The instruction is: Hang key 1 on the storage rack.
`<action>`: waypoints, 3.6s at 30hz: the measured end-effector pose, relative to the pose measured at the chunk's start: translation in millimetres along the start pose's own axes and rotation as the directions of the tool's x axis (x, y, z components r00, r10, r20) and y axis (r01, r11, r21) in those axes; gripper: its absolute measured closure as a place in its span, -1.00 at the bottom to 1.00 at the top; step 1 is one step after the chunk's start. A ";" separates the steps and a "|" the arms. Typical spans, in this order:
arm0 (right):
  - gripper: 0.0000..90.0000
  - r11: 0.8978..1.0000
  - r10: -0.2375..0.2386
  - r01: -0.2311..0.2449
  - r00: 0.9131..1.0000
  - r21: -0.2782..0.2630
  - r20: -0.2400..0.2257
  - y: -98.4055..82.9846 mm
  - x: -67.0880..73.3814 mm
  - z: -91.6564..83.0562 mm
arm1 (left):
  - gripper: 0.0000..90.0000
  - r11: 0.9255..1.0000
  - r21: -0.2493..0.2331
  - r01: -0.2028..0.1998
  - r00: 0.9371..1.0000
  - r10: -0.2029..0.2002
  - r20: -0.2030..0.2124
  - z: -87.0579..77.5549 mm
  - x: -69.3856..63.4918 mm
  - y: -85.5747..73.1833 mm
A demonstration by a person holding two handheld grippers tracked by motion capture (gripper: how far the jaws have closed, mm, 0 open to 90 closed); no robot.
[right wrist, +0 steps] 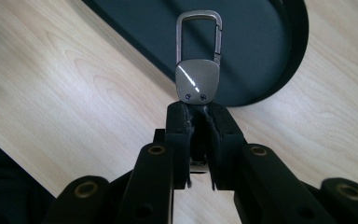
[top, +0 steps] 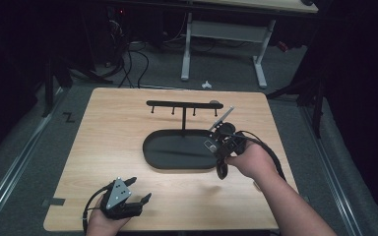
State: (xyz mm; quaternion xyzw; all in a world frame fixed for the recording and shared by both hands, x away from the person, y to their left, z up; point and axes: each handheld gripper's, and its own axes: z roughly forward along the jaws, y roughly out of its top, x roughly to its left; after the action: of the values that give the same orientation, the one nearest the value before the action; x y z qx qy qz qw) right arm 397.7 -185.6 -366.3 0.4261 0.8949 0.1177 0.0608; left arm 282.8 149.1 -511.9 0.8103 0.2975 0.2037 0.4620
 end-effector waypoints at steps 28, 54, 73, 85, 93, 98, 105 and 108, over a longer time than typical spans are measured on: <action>0.79 0.993 0.020 -0.016 0.999 -0.118 0.028 60.5 -5.3 -26.3 | -0.41 1.000 0.006 0.003 1.000 -0.003 0.015 -0.1 1.7 -1.3; 0.79 0.991 0.073 -0.065 0.995 -0.117 0.070 88.2 -13.8 -0.9 | -0.41 1.000 0.018 -0.004 1.000 0.003 0.029 1.8 2.0 -2.2; 0.76 0.990 0.086 -0.074 0.992 -0.123 0.095 98.5 -17.5 20.1 | -0.41 1.000 0.025 -0.013 0.999 0.012 0.042 3.8 0.9 -2.7; 0.59 0.985 0.087 -0.074 0.993 -0.153 0.079 71.4 -16.8 9.5 | -0.41 0.999 0.034 -0.026 0.999 0.025 0.045 5.7 -0.7 -2.6; 0.40 0.983 0.133 -0.123 0.989 -0.139 0.066 15.6 -30.2 4.9 | -0.41 0.998 0.045 -0.034 0.999 0.032 0.044 8.2 -2.3 -2.2; 0.26 0.979 0.176 -0.167 0.982 -0.117 0.067 -23.6 -45.1 12.6 | -0.41 0.998 0.045 -0.033 0.999 0.032 0.041 9.3 -3.1 -2.3; 0.22 0.968 0.243 -0.239 0.968 -0.075 0.061 -71.5 -65.6 33.3 | -0.41 0.998 0.057 -0.039 0.998 0.036 0.043 10.3 -3.5 -2.9; 0.20 0.964 0.263 -0.260 0.963 -0.059 0.054 -86.4 -71.2 43.1 | -0.41 0.998 0.057 -0.039 0.998 0.037 0.041 10.9 -3.9 -3.3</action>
State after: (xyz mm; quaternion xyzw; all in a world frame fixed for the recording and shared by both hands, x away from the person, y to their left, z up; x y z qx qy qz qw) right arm 386.9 -286.7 -429.9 0.5423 0.8252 0.1343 0.0830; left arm 285.6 140.9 -520.3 0.8327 0.2784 0.1876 0.4405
